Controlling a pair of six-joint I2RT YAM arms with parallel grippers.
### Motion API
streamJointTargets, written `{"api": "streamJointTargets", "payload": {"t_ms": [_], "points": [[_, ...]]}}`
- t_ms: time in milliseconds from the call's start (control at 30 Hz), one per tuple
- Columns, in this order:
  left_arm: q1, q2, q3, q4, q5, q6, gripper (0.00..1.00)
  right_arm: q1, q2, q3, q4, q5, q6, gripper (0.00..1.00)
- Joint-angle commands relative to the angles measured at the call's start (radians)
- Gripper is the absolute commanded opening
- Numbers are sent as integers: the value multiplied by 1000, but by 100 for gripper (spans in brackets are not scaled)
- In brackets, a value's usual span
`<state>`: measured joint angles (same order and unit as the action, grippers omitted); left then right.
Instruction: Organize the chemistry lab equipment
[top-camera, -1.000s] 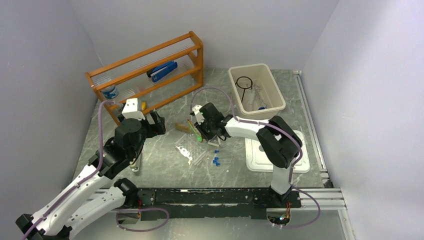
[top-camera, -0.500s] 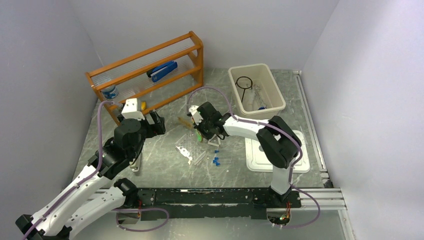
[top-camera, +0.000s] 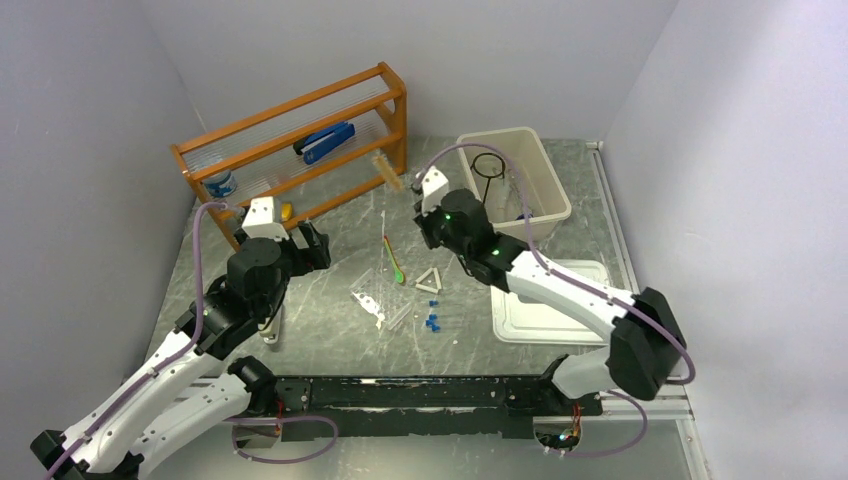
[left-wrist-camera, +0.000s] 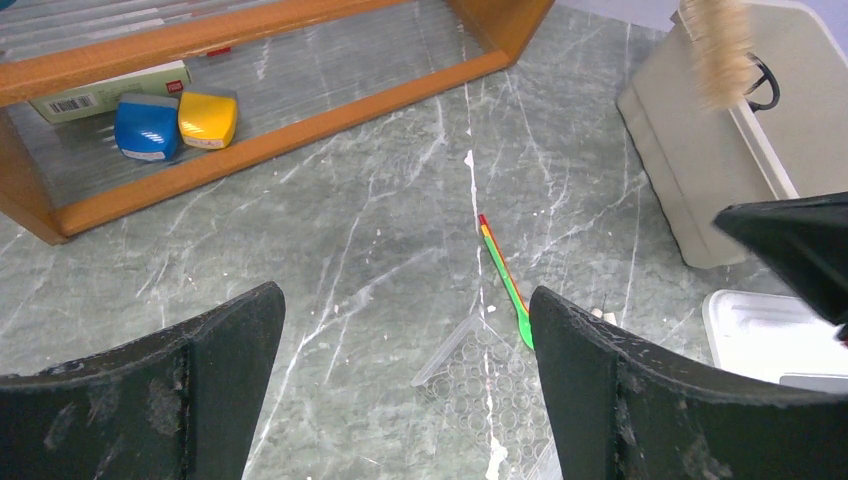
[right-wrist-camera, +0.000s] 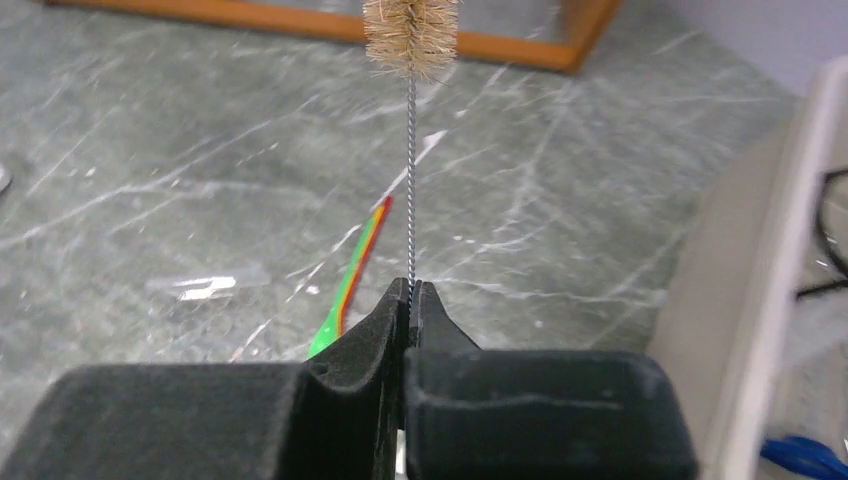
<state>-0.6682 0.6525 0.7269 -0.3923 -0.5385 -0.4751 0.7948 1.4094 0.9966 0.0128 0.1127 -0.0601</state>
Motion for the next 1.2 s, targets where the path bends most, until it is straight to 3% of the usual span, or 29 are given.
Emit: {"api": "streamJointTargets", "payload": {"t_ms": [0,267,533,967,1167], "points": [[5,-8,19,27,16,13,96,-53,-103,-58,85,172,50,0],[6,-17,5,83,137,43,97,-349,-164,-50,-7,196,179,0],[6,50,2,161,405,68,94,-539,-10,26,-122,174,185,0],[6,55,-21,273,662,110,93,-678,293,163,-154,48,108,0],[6,46,-29,278,659,104,93,-687,368,191,-128,58,70,12]]}}
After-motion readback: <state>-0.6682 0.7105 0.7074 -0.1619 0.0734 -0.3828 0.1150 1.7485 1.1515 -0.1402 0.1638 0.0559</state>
